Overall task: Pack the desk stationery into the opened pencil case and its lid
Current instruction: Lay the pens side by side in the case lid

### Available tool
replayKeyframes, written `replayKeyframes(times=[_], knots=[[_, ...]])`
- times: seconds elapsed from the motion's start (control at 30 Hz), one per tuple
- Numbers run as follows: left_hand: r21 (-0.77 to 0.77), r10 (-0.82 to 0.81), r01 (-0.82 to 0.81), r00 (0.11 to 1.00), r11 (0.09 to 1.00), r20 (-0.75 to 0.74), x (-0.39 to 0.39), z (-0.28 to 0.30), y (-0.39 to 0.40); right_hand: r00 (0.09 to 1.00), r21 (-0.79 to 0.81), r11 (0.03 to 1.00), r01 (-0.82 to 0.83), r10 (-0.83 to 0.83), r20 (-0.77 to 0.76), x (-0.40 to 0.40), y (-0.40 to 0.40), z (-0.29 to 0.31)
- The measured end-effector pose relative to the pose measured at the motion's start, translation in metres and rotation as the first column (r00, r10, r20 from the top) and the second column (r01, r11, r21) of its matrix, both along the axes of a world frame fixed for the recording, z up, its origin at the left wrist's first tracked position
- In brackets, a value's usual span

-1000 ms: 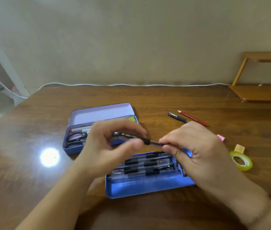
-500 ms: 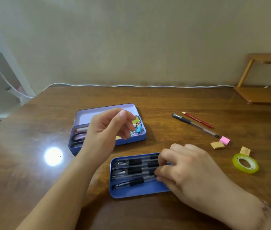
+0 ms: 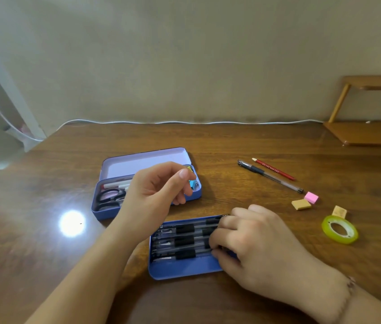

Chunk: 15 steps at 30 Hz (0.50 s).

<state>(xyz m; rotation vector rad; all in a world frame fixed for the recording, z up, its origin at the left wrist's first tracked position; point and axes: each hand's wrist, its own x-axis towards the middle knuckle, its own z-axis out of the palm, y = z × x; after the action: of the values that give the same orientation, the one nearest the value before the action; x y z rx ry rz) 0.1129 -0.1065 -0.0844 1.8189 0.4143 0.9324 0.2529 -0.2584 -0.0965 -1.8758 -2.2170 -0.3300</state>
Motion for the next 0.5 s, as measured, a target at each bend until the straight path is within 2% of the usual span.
replayKeyframes(times=[0.23, 0.33, 0.4, 0.43, 0.5], knots=[[0.030, 0.011, -0.010, 1.000, 0.999, -0.029, 0.001, -0.001, -0.001, 0.980, -0.064, 0.997, 0.036, -0.047, -0.193, 0.005, 0.000, 0.003], [0.035, 0.011, -0.010, 1.000, 0.999, -0.027, 0.000, -0.001, -0.001, 0.947, -0.016, 0.985, 0.173, -0.171, -0.273, 0.029, 0.002, 0.012], [0.037, 0.012, -0.011, 1.000, 0.999, -0.024, 0.000, -0.001, -0.001, 0.888, 0.115, 0.908, 0.403, -0.357, -0.289, 0.057, 0.002, 0.016], [0.041, 0.015, -0.014, 1.000, 0.999, -0.023, 0.000, -0.001, -0.001, 0.823, 0.122, 0.835, 0.537, -0.486, -0.294, 0.071, 0.001, 0.018], [0.052, 0.023, -0.021, 0.999, 0.998, -0.031, 0.001, -0.001, -0.002, 0.646, 0.004, 0.674, 0.739, -0.707, -0.289, 0.092, 0.000, 0.017]])
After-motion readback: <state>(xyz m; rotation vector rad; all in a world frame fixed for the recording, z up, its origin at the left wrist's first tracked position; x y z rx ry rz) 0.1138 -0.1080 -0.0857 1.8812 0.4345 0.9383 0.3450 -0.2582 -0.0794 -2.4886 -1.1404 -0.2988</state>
